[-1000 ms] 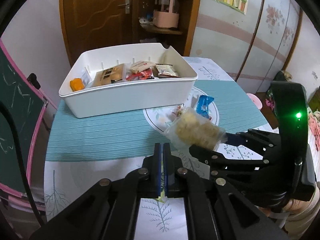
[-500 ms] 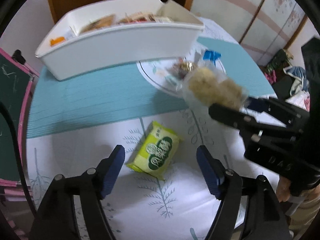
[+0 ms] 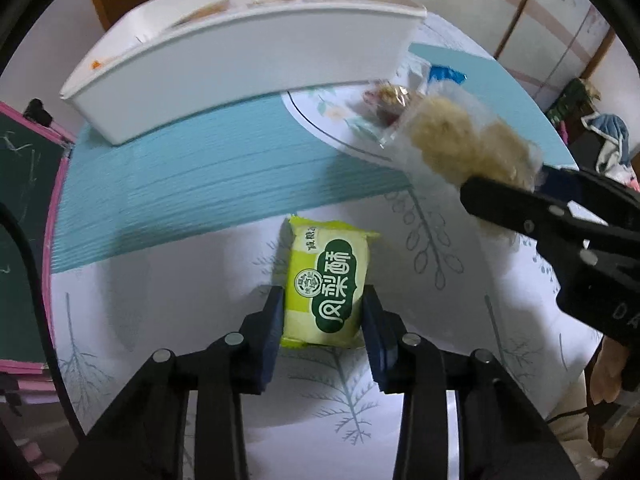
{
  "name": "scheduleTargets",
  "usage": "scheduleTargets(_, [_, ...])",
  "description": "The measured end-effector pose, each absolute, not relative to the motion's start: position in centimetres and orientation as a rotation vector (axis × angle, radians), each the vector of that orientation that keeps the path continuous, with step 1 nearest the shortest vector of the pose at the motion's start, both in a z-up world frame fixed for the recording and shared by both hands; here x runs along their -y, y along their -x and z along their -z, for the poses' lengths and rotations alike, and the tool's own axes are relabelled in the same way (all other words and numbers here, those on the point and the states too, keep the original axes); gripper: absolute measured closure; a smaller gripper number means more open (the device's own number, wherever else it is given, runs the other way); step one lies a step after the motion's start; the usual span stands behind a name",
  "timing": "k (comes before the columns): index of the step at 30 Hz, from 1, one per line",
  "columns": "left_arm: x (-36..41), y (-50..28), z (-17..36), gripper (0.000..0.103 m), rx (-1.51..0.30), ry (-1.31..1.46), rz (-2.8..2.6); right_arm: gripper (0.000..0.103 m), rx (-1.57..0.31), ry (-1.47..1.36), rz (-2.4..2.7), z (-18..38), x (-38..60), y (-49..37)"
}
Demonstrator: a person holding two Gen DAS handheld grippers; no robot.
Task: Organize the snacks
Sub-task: 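Grasp the clear puff bag with right gripper while left grasps the green-yellow pastry pack, then lift both snacks over the white tray and open both grippers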
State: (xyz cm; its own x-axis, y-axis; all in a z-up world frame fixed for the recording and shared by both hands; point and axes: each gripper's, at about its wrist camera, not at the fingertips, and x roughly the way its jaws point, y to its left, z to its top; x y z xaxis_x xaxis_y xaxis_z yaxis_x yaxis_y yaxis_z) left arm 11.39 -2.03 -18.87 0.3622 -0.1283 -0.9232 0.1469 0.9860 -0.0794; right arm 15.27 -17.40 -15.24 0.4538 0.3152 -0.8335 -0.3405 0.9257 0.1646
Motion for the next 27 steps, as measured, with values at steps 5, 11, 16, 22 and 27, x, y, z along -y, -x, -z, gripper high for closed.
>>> scheduleTargets(5, [0.9,-11.4,16.5,0.068,-1.105,0.022,0.134,0.053,-1.022,0.035,-0.393,15.1,17.2,-15.4])
scheduleTargets(11, [0.3,-12.2,10.9,0.068,-0.966,0.045,0.099,0.053,-0.961,0.039,-0.391,12.8,17.0,-15.2])
scheduleTargets(16, [-0.5,-13.5,4.8,0.068,-0.827,0.027,0.077,0.053,-0.879,0.032,-0.411,9.3,16.3,-15.2])
scheduleTargets(22, [-2.1,-16.4,-2.1,0.068,-0.688,0.002,0.007,0.053,-0.705,0.019,-0.414,2.4,15.5,-16.6])
scheduleTargets(27, [-3.5,-19.4,-6.9,0.068,-0.621,-0.017,-0.050,0.053,-0.568,-0.003,-0.384,-3.5,14.6,-19.3])
